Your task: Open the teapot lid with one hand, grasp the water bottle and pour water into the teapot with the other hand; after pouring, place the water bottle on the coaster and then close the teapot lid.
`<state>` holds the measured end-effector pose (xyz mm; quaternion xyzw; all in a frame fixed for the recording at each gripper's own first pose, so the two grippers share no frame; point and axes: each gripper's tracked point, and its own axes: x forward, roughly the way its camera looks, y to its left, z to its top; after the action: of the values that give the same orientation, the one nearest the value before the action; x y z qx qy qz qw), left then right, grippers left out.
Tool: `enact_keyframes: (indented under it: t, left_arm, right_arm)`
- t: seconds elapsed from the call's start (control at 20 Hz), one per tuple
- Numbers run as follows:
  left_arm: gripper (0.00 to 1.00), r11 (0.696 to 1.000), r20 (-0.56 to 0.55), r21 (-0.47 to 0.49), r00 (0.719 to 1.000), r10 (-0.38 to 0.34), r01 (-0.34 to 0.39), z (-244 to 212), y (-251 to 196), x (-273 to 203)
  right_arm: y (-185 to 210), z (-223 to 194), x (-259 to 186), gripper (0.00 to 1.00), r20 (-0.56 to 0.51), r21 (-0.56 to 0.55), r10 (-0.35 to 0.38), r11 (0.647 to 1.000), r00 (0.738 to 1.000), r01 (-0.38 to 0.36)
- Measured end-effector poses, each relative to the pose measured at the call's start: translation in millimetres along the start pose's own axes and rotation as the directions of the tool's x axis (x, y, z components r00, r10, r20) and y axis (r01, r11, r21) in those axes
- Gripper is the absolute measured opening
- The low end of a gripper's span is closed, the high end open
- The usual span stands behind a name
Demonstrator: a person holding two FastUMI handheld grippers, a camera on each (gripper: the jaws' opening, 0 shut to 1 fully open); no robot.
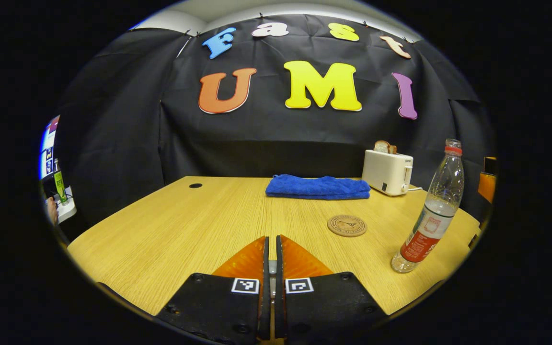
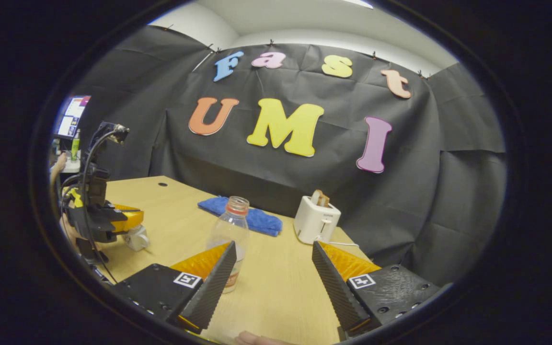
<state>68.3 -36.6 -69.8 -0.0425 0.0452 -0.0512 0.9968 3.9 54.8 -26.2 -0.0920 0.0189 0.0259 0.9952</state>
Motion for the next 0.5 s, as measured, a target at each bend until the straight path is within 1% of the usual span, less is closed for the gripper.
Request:
enact_keyframes:
  t: [0.05,0.1,0.15,0.2,0.25,0.3,0.4,0.45,0.5]
  left_arm:
    - [0.06,1.0,0.015,0.002,1.0,-0.003,0.003,6.4,-1.5,-3.9]
    - [0.06,1.0,0.026,0.004,1.0,-0.009,0.009,11.2,-3.6,-8.8]
    - [0.06,1.0,0.038,0.002,0.999,-0.01,0.01,17.0,-3.8,-12.8]
    - [0.06,1.0,0.05,0.0,0.999,-0.009,0.008,22.6,-2.3,-16.7]
    - [0.06,1.0,0.06,0.003,0.998,-0.011,0.011,27.3,-2.3,-19.5]
    - [0.06,1.0,0.066,0.008,0.998,-0.01,0.009,31.4,-1.0,-23.3]
    - [0.06,1.0,0.071,0.024,0.997,-0.005,0.004,37.2,2.2,-29.2]
    - [0.05,0.999,0.072,0.035,0.997,-0.002,0.0,39.7,3.2,-32.3]
    - [0.03,0.999,0.071,0.05,0.997,0.004,-0.008,41.6,5.8,-34.8]
  right_arm:
    - [8.6,-0.7,0.4,0.95,-0.002,0.016,0.022,1.0,1.0,-0.022]
    - [16.7,-3.9,1.7,0.99,-0.009,0.029,0.045,0.999,0.999,-0.045]
    - [24.0,-7.2,3.3,0.95,-0.019,0.043,0.064,0.997,0.998,-0.063]
    - [31.4,-10.9,4.9,0.95,-0.028,0.054,0.08,0.995,0.996,-0.078]
    - [38.2,-13.0,7.0,0.98,-0.031,0.064,0.093,0.994,0.995,-0.091]
    - [44.9,-16.9,9.3,0.95,-0.038,0.075,0.106,0.992,0.994,-0.103]
    - [54.5,-22.8,14.7,0.95,-0.045,0.102,0.12,0.988,0.992,-0.115]
    - [56.7,-23.6,17.4,0.98,-0.041,0.114,0.122,0.987,0.992,-0.116]
    - [56.7,-24.6,20.4,0.98,-0.035,0.124,0.113,0.986,0.993,-0.108]
